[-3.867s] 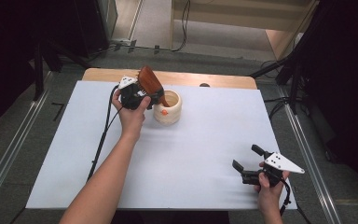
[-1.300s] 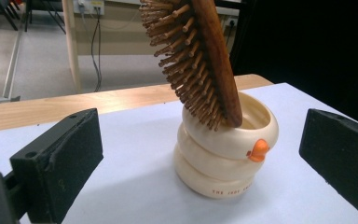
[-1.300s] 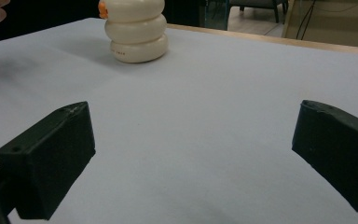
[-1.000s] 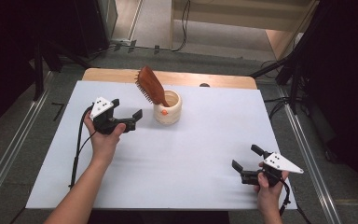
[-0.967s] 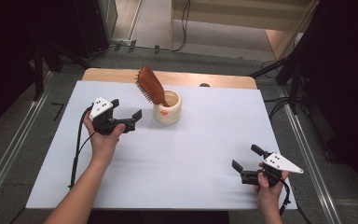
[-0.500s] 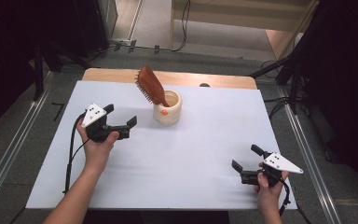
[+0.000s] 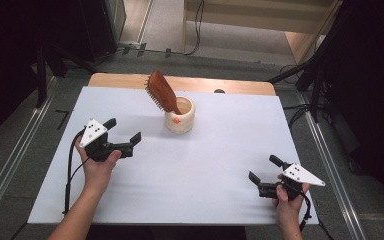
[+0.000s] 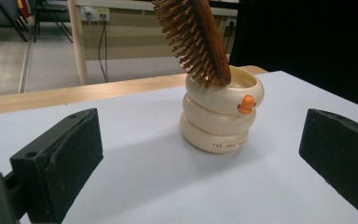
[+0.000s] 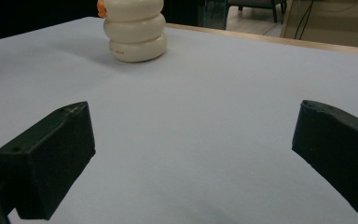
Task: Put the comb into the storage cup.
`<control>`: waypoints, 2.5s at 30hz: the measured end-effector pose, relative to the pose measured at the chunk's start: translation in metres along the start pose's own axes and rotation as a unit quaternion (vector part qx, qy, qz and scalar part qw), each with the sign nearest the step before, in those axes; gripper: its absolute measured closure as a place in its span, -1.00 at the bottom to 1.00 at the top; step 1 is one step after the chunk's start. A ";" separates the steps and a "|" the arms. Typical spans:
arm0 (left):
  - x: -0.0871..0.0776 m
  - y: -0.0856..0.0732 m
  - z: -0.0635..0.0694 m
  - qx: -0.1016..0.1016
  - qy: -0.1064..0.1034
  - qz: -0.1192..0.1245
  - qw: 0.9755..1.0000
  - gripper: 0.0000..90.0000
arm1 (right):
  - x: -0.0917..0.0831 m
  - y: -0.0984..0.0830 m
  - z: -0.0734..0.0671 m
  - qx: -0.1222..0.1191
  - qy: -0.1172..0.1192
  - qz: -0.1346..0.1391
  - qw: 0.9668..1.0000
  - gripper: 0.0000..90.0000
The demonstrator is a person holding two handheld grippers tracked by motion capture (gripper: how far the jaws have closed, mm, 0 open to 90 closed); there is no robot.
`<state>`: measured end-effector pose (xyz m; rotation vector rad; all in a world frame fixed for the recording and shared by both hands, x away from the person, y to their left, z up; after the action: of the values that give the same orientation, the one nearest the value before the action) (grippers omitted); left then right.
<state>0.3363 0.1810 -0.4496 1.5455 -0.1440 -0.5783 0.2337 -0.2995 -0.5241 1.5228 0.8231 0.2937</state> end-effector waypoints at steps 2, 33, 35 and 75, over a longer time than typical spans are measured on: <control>-0.003 -0.001 -0.001 0.002 0.001 0.000 1.000 -1.00 | 0.000 0.000 0.000 -0.001 -0.001 0.000 1.000 -1.00; -0.051 -0.031 -0.017 0.025 0.023 0.000 0.999 -1.00 | 0.000 0.000 0.000 -0.001 -0.005 0.001 1.000 -1.00; -0.054 -0.033 -0.019 0.023 0.027 0.001 0.999 -1.00 | 0.000 0.000 0.000 -0.001 -0.006 0.001 1.000 -1.00; -0.100 -0.069 -0.066 0.012 0.040 -0.030 0.999 -1.00 | 0.002 -0.001 -0.001 -0.006 -0.014 -0.006 1.000 -1.00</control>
<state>0.2618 0.2891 -0.4926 1.5976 -0.0438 -0.5624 0.2342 -0.2981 -0.5255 1.5070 0.8056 0.2679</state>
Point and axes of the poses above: each handheld gripper's, and its own axes: x roughly forward along the jaws, y roughly out of its top, z roughly to its right, the point moved 3 cm from there along x, roughly forward along the jaws, and after that the axes turned 10 degrees about y, right-handed, at the moved point
